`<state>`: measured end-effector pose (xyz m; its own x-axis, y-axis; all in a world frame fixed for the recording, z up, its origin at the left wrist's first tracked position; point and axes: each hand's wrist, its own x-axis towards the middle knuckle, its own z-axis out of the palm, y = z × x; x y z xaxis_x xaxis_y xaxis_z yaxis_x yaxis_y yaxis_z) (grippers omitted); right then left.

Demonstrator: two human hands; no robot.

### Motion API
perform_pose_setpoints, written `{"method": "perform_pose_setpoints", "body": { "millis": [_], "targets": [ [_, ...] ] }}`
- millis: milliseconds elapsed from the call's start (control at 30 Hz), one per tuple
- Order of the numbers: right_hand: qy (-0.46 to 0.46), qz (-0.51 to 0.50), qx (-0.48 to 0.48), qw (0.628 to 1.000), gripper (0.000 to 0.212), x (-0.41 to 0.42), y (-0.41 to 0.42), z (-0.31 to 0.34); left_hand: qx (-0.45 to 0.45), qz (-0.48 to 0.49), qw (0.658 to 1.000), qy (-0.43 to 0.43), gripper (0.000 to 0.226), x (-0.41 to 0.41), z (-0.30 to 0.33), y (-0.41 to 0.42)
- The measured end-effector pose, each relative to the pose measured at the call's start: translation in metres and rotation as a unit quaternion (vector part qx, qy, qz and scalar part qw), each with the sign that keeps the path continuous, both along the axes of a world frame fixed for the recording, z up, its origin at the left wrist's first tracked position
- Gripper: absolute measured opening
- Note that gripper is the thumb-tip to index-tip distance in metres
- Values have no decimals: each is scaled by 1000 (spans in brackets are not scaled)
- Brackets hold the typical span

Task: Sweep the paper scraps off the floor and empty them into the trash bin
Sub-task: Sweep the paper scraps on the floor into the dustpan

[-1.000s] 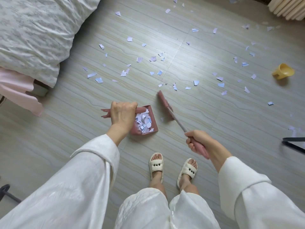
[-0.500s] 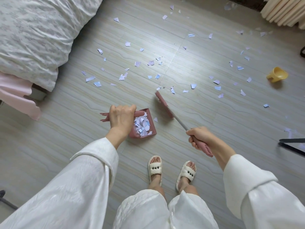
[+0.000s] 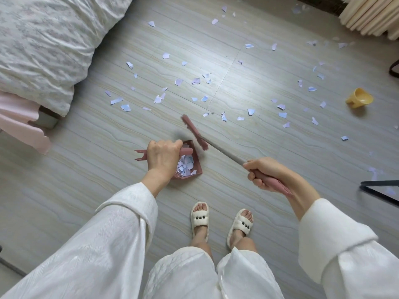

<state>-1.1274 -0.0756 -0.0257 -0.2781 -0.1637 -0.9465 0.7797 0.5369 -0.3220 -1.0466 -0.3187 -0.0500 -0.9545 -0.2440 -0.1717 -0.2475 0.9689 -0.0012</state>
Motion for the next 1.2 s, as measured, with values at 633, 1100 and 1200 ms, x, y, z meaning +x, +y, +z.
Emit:
{"method": "perform_pose_setpoints", "body": {
  "millis": [633,1100,1200],
  "targets": [
    [-94,-216,-90,968,20,24,-12,-30,-15,25,999,-17,11,4,3,-12],
    [-33,-151,-4,988,18,35,4,-22,-29,-12,998,45,31,1,4,-10],
    [-50,-191,-26,980,22,32,14,-20,-30,-17,999,-17,19,3,5,-14]
  ]
}}
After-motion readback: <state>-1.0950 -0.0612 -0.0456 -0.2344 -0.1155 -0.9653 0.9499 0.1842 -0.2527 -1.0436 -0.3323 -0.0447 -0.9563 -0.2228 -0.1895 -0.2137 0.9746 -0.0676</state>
